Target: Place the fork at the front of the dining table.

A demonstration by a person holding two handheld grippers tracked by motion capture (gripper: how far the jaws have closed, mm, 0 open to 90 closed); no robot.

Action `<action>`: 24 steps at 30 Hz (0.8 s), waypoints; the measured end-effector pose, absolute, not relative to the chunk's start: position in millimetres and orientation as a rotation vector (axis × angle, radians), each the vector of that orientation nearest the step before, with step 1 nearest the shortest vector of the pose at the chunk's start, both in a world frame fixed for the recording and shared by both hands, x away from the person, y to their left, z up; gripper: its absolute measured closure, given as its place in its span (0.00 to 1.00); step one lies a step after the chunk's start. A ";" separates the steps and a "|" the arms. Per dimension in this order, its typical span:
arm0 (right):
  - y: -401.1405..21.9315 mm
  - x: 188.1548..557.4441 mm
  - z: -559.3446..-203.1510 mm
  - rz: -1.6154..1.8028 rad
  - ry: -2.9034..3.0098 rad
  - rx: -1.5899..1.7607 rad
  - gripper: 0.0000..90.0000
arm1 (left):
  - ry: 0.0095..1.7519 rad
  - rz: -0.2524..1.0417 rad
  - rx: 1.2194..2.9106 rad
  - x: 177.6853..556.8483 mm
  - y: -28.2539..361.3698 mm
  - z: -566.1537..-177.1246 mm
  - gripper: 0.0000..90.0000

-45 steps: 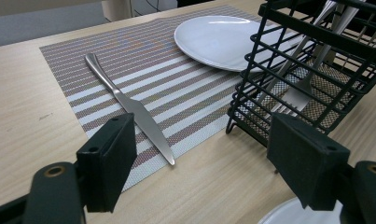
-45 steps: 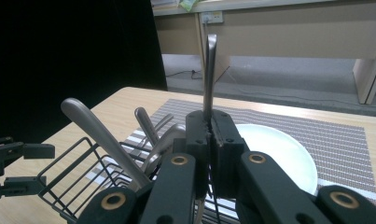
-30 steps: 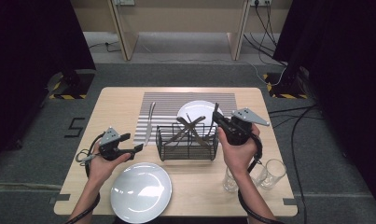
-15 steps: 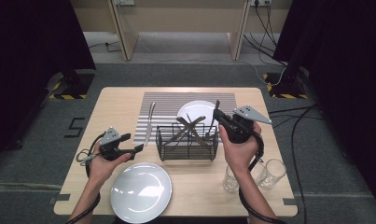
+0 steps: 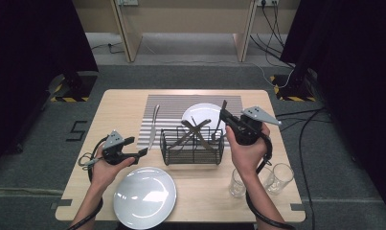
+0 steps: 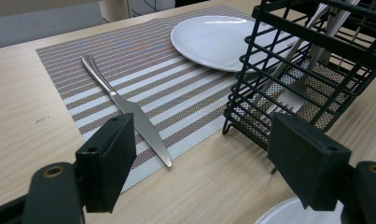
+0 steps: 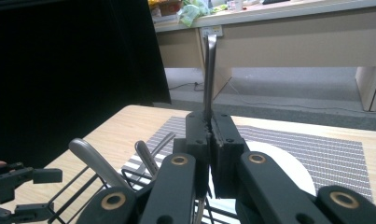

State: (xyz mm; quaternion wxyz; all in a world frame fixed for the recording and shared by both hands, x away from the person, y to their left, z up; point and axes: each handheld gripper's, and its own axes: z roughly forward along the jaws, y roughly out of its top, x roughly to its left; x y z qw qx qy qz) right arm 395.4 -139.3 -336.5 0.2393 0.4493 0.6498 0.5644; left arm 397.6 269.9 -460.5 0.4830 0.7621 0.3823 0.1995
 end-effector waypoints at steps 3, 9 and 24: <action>-140.2 395.9 -335.2 1.546 1.777 1.228 0.97 | 0.931 0.486 1.856 397.8 269.9 -460.3 0.26; -140.3 396.8 -333.0 1.549 1.772 1.228 0.97 | 0.931 0.486 1.858 397.8 269.9 -460.5 0.26; -141.0 397.8 -327.1 1.561 1.763 1.222 0.97 | 0.931 0.487 1.856 397.8 270.1 -459.8 0.26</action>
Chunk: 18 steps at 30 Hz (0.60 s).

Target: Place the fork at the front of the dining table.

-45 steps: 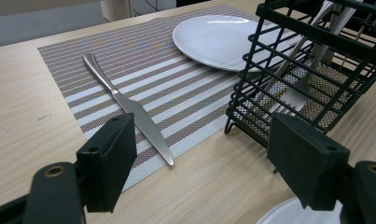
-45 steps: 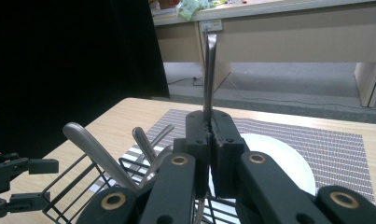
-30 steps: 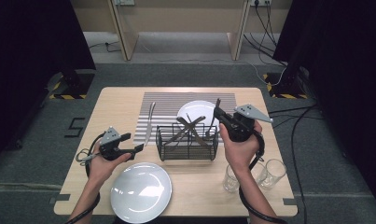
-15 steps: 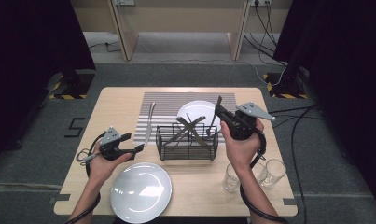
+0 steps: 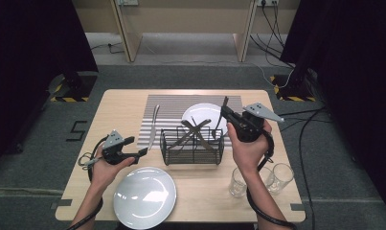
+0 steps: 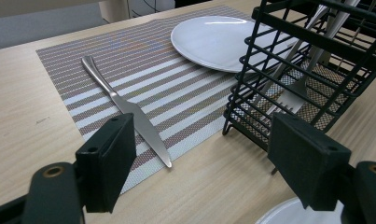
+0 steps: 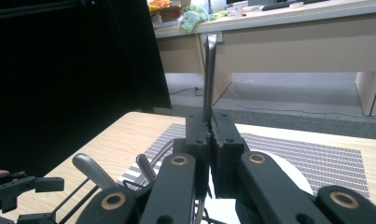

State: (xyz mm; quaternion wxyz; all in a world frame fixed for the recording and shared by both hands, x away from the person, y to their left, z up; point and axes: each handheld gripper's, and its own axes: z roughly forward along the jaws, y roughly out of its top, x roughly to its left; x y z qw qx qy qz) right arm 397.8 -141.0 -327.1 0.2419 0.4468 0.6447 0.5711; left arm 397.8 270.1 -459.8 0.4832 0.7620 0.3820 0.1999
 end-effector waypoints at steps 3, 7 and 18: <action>-141.0 398.1 -326.7 1.567 1.763 1.229 0.97 | 0.930 0.487 1.857 397.8 270.0 -459.9 0.26; -141.6 398.3 -326.3 1.569 1.760 1.228 0.97 | 0.930 0.487 1.857 397.8 269.9 -460.2 0.26; -143.4 398.7 -319.4 1.579 1.746 1.223 0.97 | 0.930 0.487 1.858 397.8 269.5 -460.0 0.26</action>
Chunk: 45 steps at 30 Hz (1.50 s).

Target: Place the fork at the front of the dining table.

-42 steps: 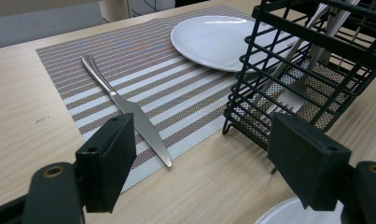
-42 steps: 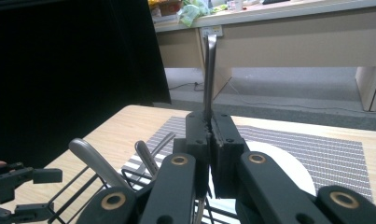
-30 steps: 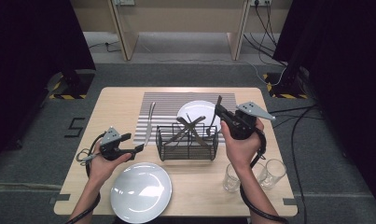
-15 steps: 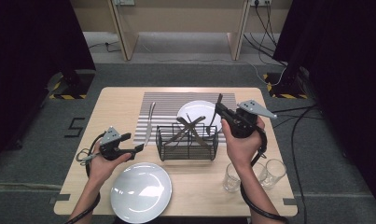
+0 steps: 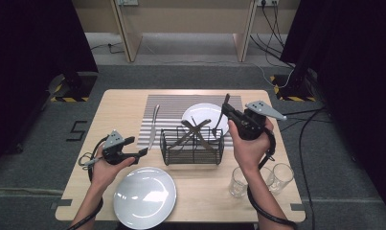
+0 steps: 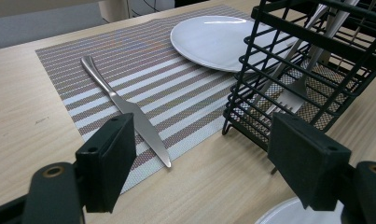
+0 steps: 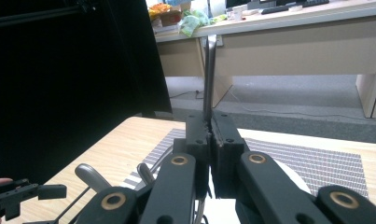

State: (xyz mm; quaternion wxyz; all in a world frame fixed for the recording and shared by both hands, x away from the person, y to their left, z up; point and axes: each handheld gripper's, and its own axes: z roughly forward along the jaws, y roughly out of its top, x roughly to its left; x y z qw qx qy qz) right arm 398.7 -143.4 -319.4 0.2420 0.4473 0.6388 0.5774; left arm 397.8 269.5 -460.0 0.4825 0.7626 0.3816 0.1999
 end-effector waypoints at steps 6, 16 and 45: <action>-144.0 399.0 -317.0 1.583 1.741 1.222 0.97 | 0.931 0.487 1.859 398.0 269.9 -460.5 0.26; -144.7 399.9 -313.6 1.590 1.732 1.217 0.97 | 0.932 0.487 1.858 398.1 270.0 -460.3 0.26; -148.9 401.0 -301.9 1.612 1.698 1.221 0.97 | 0.934 0.491 1.858 397.9 270.6 -459.9 0.26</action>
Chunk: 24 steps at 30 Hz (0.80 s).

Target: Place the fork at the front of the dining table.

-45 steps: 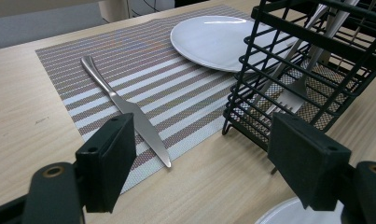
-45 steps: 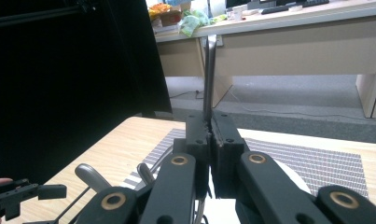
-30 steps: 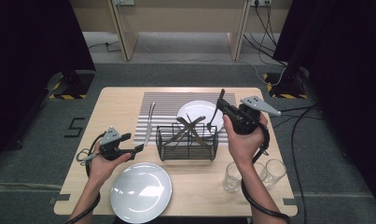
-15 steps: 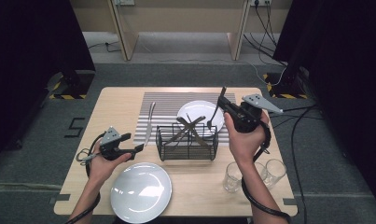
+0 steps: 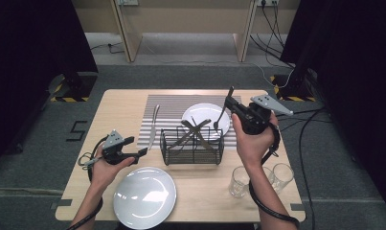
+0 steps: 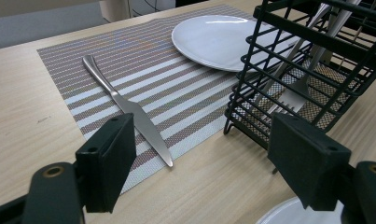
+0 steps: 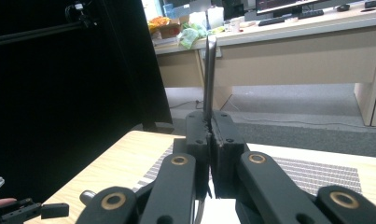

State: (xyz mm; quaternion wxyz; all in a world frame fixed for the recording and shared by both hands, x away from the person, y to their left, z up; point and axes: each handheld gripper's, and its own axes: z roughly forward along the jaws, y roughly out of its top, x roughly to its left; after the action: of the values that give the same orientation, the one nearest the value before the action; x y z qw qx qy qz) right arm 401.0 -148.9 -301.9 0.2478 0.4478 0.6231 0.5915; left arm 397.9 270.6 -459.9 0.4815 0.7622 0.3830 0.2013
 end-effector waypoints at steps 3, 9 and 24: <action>-149.3 401.1 -300.7 1.615 1.697 1.218 0.97 | 0.933 0.491 1.859 397.9 270.5 -459.7 0.26; -150.9 401.3 -298.1 1.620 1.689 1.219 0.97 | 0.931 0.492 1.858 397.8 270.4 -459.1 0.26; -156.5 401.0 -291.8 1.628 1.659 1.221 0.97 | 0.932 0.493 1.857 397.9 270.7 -459.0 0.26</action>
State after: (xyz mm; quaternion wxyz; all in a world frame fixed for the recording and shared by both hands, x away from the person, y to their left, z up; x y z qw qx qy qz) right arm 401.0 -156.5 -291.8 0.2554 0.4496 0.6109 0.5995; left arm 397.9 270.7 -459.0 0.4821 0.7618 0.3825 0.2023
